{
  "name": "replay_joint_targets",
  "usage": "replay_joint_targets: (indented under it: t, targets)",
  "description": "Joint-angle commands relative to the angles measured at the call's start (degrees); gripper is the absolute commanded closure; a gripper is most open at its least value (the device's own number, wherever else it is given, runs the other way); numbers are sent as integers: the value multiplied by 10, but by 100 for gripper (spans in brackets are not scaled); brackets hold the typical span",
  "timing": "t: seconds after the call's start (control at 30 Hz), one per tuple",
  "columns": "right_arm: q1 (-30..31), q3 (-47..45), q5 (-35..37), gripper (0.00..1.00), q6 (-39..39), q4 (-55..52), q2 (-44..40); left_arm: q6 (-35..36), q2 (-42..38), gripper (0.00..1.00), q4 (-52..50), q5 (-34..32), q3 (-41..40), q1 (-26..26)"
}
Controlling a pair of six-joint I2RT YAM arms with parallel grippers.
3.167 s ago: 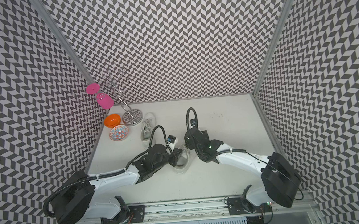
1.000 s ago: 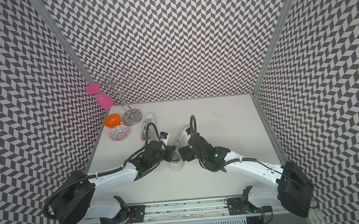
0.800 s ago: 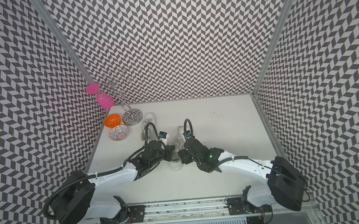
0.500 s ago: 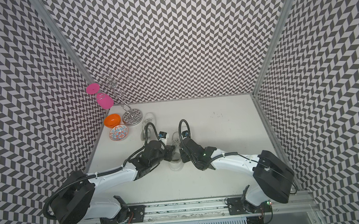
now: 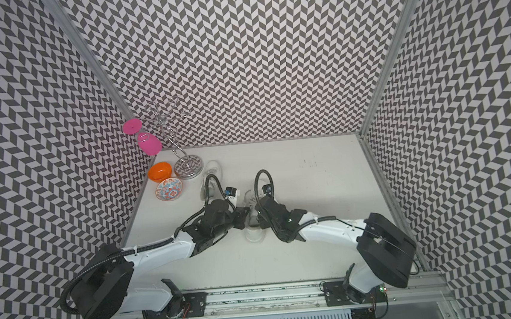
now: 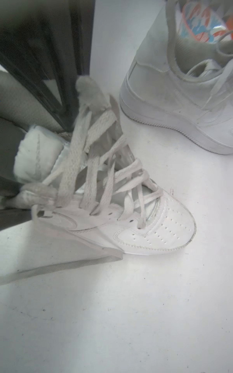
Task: Remove the insole from the shoe
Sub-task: Adjust the shoe at the center of the board.
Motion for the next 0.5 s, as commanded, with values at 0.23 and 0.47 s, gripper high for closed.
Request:
replay_joint_targets:
  t: [0.23, 0.47]
  targets:
    - [-84, -86, -32, 100, 19, 35, -54, -29, -19, 100, 51, -4, -22, 53]
    - [-88, -100, 9, 100, 53, 20, -51, -33, -14, 100, 35, -33, -22, 58]
